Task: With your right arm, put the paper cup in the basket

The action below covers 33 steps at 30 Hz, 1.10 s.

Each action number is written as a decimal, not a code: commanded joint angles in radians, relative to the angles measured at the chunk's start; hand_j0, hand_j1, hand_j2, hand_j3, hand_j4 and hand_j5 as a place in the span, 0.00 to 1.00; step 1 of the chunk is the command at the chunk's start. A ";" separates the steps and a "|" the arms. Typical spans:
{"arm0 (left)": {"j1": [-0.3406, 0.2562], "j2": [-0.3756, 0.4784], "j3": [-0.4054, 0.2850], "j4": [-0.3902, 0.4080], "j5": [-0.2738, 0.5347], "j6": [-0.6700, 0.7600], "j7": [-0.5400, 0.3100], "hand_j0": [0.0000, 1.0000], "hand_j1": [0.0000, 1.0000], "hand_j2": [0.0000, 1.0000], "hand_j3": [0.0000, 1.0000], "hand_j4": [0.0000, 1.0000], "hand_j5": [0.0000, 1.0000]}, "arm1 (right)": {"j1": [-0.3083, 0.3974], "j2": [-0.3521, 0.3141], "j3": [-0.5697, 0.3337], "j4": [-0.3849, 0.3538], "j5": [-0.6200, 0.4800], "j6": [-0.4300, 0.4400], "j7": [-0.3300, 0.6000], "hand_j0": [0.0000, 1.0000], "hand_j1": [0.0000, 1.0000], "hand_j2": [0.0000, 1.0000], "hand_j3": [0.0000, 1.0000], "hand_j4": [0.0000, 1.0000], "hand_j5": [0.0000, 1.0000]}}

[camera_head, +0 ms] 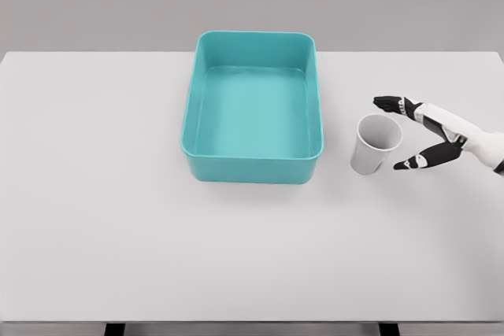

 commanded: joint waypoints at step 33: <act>0.000 0.000 0.000 0.000 -0.001 0.000 0.000 1.00 1.00 1.00 1.00 1.00 1.00 | -0.005 0.047 0.007 -0.007 -0.001 0.021 0.000 0.78 0.78 0.78 0.78 0.78 0.78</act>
